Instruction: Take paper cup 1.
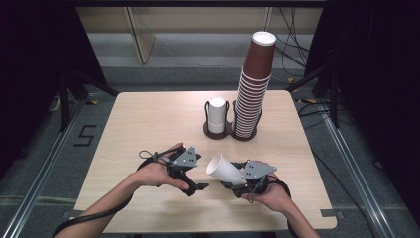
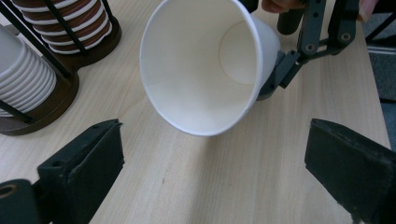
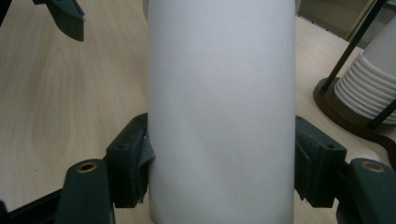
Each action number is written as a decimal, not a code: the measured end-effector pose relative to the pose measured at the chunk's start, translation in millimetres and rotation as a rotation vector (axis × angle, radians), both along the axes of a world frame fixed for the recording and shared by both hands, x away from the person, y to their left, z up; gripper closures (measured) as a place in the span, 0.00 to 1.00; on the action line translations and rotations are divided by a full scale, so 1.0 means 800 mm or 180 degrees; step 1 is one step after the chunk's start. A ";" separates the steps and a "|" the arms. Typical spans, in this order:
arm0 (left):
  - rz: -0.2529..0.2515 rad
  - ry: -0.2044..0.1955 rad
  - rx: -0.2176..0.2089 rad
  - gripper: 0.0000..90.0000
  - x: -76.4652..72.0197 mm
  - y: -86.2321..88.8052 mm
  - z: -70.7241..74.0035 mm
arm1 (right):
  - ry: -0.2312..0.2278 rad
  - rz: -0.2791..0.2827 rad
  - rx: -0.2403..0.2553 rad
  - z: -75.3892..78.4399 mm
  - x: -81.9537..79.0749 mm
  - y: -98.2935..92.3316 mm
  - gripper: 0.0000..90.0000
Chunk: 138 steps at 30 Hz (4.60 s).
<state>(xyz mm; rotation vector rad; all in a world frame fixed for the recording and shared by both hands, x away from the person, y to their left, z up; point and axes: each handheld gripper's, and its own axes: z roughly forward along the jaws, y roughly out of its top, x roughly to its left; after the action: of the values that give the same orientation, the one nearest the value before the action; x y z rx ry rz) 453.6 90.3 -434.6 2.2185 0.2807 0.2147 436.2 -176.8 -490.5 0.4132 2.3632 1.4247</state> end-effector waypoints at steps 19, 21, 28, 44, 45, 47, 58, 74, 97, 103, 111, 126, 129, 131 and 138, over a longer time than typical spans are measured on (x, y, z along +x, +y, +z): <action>0.0086 0.0327 -0.0198 0.04 0.014 -0.012 0.002 | -0.0135 0.0042 -0.0030 -0.002 -0.001 0.006 0.36; 0.0087 0.0373 -0.0217 0.04 0.016 -0.013 0.002 | -0.0060 0.0049 -0.0005 -0.001 -0.003 0.008 0.36; 0.0006 0.0458 -0.0172 0.01 0.021 -0.019 0.003 | -0.0113 0.0077 -0.0003 0.000 -0.006 0.012 0.36; 0.0002 0.0467 -0.0085 0.00 0.027 -0.028 -0.002 | -0.0239 0.0178 -0.0031 0.004 -0.008 0.016 0.36; -0.0004 0.0472 -0.0087 0.00 0.027 -0.028 -0.002 | -0.0212 0.0178 -0.0025 0.003 -0.009 0.017 0.36; -0.0010 0.0482 -0.0098 0.00 0.027 -0.028 -0.003 | -0.0233 0.0177 -0.0034 0.004 -0.009 0.017 0.36; -0.0043 0.0493 -0.0120 0.00 0.026 -0.031 -0.002 | -0.0279 0.0192 -0.0022 0.004 -0.009 0.019 0.36; -0.0071 0.0507 -0.0129 0.03 0.027 -0.034 -0.002 | -0.0249 0.0224 -0.0025 0.003 -0.010 0.021 0.36; -0.0250 0.0234 -0.0183 0.17 0.024 -0.035 0.003 | -0.0238 0.0203 -0.0061 0.001 -0.009 0.022 0.36; -0.0261 0.0222 -0.0180 0.21 0.020 -0.033 0.006 | -0.0214 0.0201 -0.0084 0.001 -0.009 0.021 0.36; -0.0316 0.0191 -0.0146 0.24 0.016 -0.033 0.010 | -0.0281 0.0204 -0.0101 -0.001 -0.009 0.023 0.36; -0.0399 0.0016 0.0056 0.25 0.009 -0.038 0.020 | -0.0063 0.0124 -0.0156 -0.002 -0.008 0.025 0.23; -0.0446 -0.0068 0.0263 0.25 0.008 -0.039 0.027 | 0.0037 0.0065 -0.0203 -0.004 -0.008 0.025 0.17; -0.0458 -0.0126 0.0372 0.24 0.007 -0.040 0.030 | 0.0032 0.0059 -0.0221 -0.002 -0.007 0.022 0.17; -0.0480 -0.0251 0.0706 0.24 0.006 -0.041 0.040 | 0.0038 0.0055 -0.0202 -0.001 -0.007 0.019 0.17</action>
<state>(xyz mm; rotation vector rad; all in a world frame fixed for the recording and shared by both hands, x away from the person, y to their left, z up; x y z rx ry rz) 458.5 57.4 -402.7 2.4312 0.0471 0.2607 430.9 -161.9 -491.6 0.3862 2.4200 1.3542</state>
